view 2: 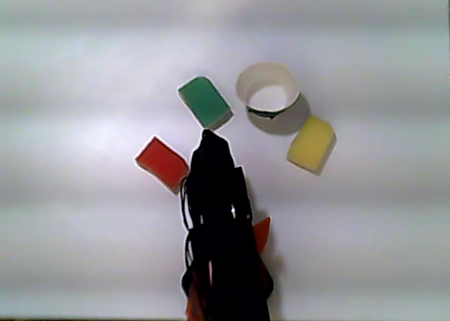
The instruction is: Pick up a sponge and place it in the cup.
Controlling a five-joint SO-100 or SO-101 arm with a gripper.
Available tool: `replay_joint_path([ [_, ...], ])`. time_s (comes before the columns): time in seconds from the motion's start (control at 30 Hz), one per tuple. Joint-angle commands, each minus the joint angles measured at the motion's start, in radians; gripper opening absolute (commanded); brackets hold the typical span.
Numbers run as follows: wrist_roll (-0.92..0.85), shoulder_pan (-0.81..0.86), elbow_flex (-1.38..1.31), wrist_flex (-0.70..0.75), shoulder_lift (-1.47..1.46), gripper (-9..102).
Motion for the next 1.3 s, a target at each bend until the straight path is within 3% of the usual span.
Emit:
replay_joint_path([
  [0.0,-0.037,-0.017,0.026,-0.02,0.009,24],
  [0.3,-0.179,-0.011,-0.146,0.092,0.006,21],
  [0.87,-0.33,0.061,-0.253,-0.097,0.008,19],
  [1.0,-0.327,0.063,-0.281,-0.066,0.014,19],
  [1.27,-0.249,0.029,-0.468,0.158,-0.069,20],
])
